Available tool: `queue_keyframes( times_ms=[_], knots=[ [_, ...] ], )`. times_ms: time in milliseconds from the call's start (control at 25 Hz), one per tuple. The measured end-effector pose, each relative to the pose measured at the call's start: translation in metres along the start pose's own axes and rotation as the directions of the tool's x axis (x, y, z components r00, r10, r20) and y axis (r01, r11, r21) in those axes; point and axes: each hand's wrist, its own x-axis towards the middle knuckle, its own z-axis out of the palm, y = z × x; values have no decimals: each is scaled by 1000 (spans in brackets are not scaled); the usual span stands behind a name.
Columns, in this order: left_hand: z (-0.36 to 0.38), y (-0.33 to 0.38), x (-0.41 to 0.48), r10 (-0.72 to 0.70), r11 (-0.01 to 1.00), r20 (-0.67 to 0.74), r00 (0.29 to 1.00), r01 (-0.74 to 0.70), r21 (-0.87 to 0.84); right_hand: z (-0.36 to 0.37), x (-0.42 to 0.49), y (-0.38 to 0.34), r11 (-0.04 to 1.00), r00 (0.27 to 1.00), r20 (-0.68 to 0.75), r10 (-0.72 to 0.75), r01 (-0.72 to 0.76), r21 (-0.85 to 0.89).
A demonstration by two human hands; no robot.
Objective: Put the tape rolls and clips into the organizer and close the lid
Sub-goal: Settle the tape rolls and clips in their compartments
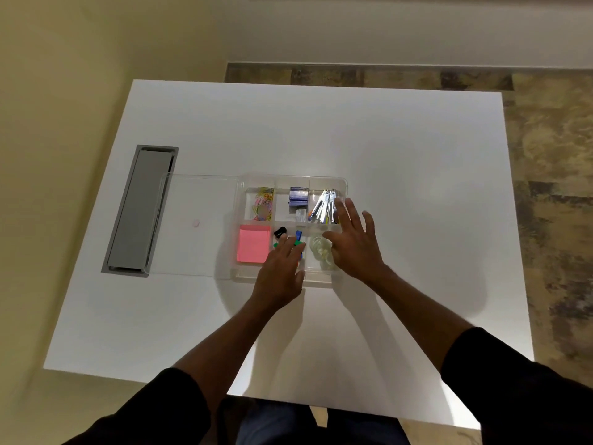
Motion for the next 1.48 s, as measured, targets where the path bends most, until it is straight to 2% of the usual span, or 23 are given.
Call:
queue_keyframes(
  times_ms=[280,600,880,1040,1120,1320,1480],
  knots=[
    [13,-14,5,113,979,102,988,-128,156,11,10,-10,996,1000,7,-23,24,-91],
    [14,-23,10,155,963,161,975,-186,196,13,14,-16,985,998,65,8,3,-170],
    [11,-24,11,156,965,171,973,-187,182,9,19,-17,984,991,133,-7,30,-173],
    [9,-22,10,146,971,174,974,-175,164,2,9,-17,991,992,14,126,-127,36],
    [7,-21,10,144,973,170,975,-171,154,2,-2,-13,975,978,-17,207,-205,86],
    [4,-21,9,136,974,177,975,-164,154,4,-21,-7,966,959,125,255,-258,8],
    [4,-19,9,132,975,176,975,-161,157,5,-17,-16,961,954,117,275,-272,-41]
  ],
)
